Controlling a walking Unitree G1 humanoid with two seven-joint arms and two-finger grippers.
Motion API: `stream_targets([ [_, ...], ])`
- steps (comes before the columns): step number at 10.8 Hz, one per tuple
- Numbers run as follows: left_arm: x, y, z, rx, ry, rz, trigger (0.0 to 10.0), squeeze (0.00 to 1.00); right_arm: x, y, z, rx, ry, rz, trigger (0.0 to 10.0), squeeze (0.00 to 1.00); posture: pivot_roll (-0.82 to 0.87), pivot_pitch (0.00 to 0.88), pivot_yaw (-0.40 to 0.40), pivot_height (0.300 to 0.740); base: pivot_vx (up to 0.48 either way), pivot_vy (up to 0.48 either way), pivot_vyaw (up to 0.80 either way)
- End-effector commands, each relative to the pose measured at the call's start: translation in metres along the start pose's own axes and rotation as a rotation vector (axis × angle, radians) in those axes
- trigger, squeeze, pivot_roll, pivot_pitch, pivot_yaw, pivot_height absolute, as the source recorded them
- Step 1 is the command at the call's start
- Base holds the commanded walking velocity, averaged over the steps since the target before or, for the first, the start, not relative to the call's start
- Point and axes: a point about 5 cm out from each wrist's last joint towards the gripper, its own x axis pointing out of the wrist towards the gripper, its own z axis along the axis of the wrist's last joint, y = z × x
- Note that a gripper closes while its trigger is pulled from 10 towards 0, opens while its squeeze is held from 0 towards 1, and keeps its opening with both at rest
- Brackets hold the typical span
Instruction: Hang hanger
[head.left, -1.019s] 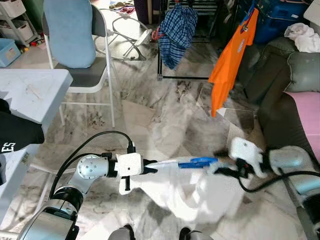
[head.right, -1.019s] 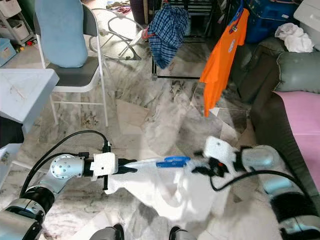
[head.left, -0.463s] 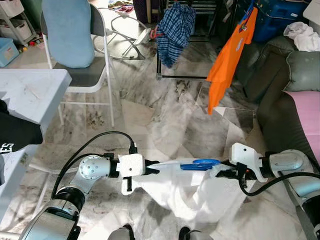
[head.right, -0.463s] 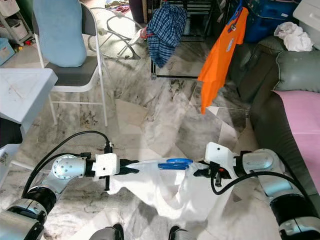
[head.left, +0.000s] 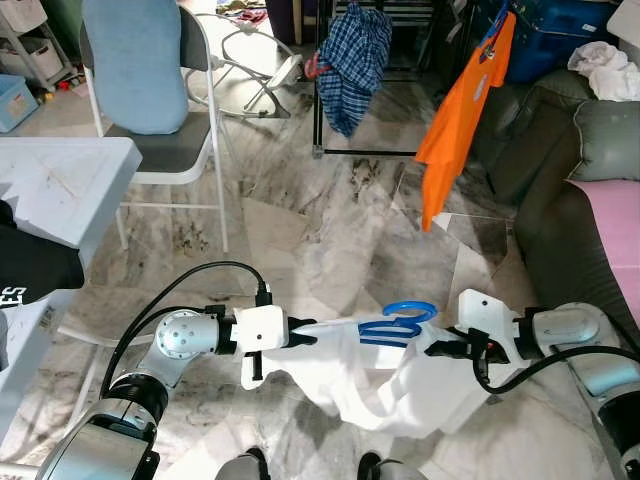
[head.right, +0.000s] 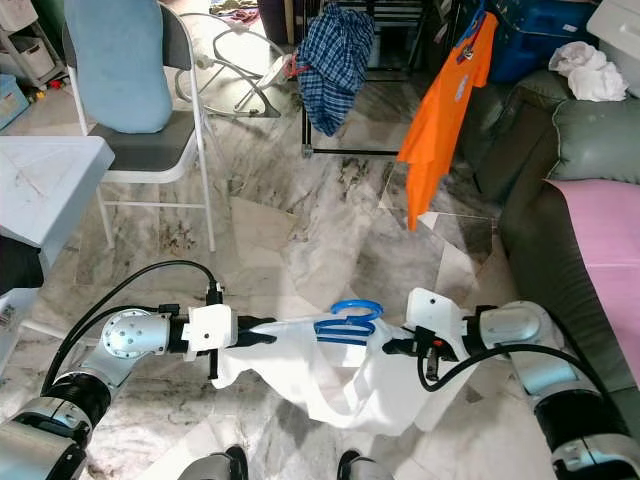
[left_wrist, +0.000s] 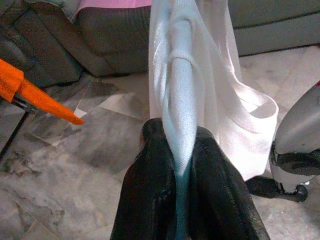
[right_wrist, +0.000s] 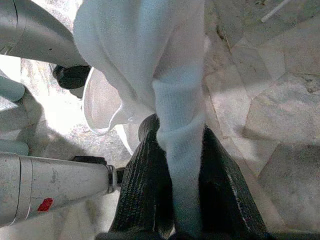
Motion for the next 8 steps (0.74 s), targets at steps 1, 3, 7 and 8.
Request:
stream_targets([
  [1,0.0023,0.0010,0.0042,0.023,-0.027,0.007,10.0,0.00,0.0016,0.0017,-0.0008,0.012,-0.008,0.002,0.0,0.00,-0.09,0.181,0.015,0.740,0.000,0.000,0.00],
  [3,0.0023,0.0010,0.0042,0.023,-0.027,0.007,10.0,0.00,0.0016,0.0017,-0.0008,0.012,-0.008,0.002,0.0,0.00,-0.09,0.181,0.015,0.740,0.000,0.000,0.00],
  [7,0.0023,0.0010,0.0042,0.023,-0.027,0.007,10.0,0.00,0.0016,0.0017,-0.0008,0.012,-0.008,0.002,0.0,0.00,-0.09,0.181,0.015,0.740,0.000,0.000,0.00],
  [8,0.0023,0.0010,0.0042,0.023,-0.027,0.007,10.0,0.00,0.0016,0.0017,-0.0008,0.012,-0.008,0.002,0.0,0.00,-0.09,0.181,0.015,0.740,0.000,0.000,0.00],
])
